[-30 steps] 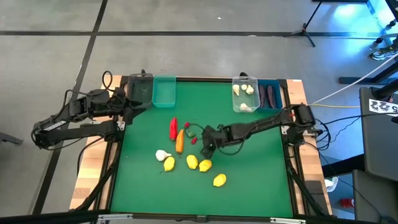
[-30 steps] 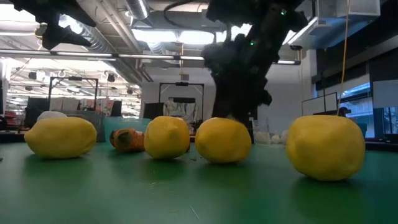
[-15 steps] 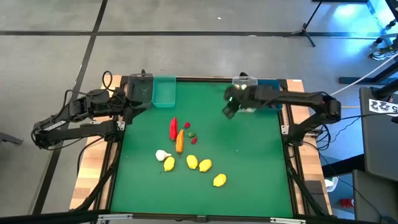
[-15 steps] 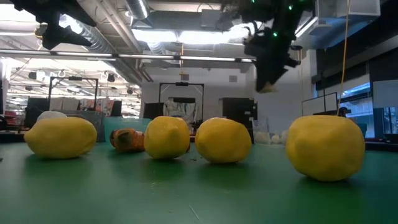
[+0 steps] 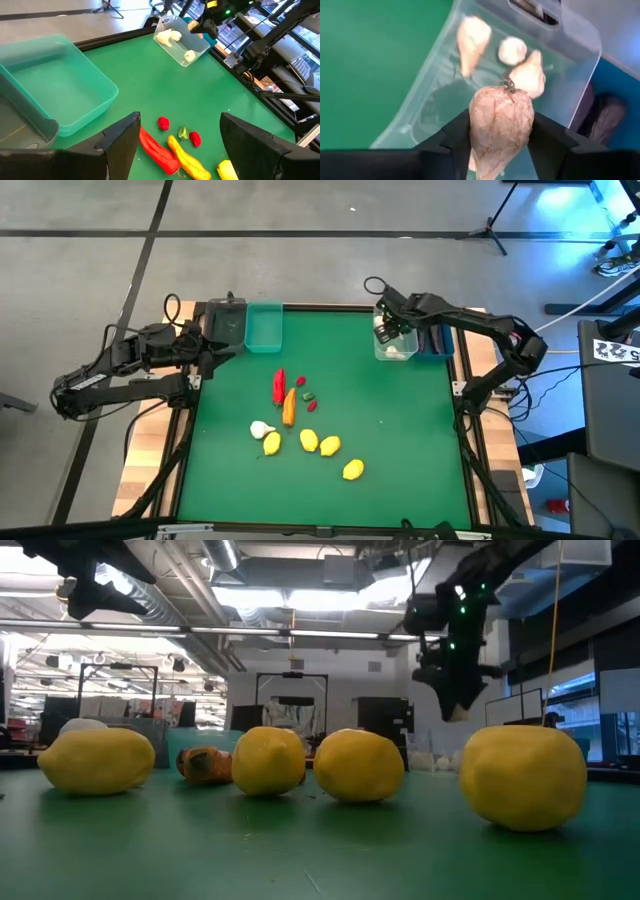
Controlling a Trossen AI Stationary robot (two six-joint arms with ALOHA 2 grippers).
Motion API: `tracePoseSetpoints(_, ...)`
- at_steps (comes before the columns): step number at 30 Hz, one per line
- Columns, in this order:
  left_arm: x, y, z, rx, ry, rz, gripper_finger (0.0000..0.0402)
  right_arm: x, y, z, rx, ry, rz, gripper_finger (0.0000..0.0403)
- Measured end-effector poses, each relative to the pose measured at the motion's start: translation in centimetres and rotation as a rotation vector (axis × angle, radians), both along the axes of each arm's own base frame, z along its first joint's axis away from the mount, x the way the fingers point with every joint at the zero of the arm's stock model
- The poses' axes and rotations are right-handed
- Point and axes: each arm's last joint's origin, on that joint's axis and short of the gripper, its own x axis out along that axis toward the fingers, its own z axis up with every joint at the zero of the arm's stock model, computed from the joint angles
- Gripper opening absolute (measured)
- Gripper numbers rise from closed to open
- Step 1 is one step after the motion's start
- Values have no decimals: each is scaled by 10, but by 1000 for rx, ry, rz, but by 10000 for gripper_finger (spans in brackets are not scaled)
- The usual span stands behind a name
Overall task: Sort produce into baskets
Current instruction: Put the garlic into the transparent bin
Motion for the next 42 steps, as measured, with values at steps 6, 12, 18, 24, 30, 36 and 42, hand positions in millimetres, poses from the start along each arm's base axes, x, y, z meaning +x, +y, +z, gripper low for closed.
tracePoseSetpoints(6,0,0,0,5,2,16,267,-7,-15,-5,76,-68,-4,232)
tracePoseSetpoints(12,0,1,0,11,4,29,267,-7,-16,0,92,-145,5,273)
tracePoseSetpoints(18,0,0,0,-18,-6,-8,267,21,15,18,162,-386,235,264)
tracePoseSetpoints(24,17,-7,-1,-164,-18,-302,267,51,59,25,148,-453,463,250)
tracePoseSetpoints(30,47,-14,-8,-171,84,-471,267,60,82,25,115,-429,502,248)
tracePoseSetpoints(36,77,-32,-27,-97,278,-587,267,59,83,24,129,-411,469,248)
tracePoseSetpoints(42,99,-57,-49,25,463,-638,267,59,83,24,120,-412,466,248)
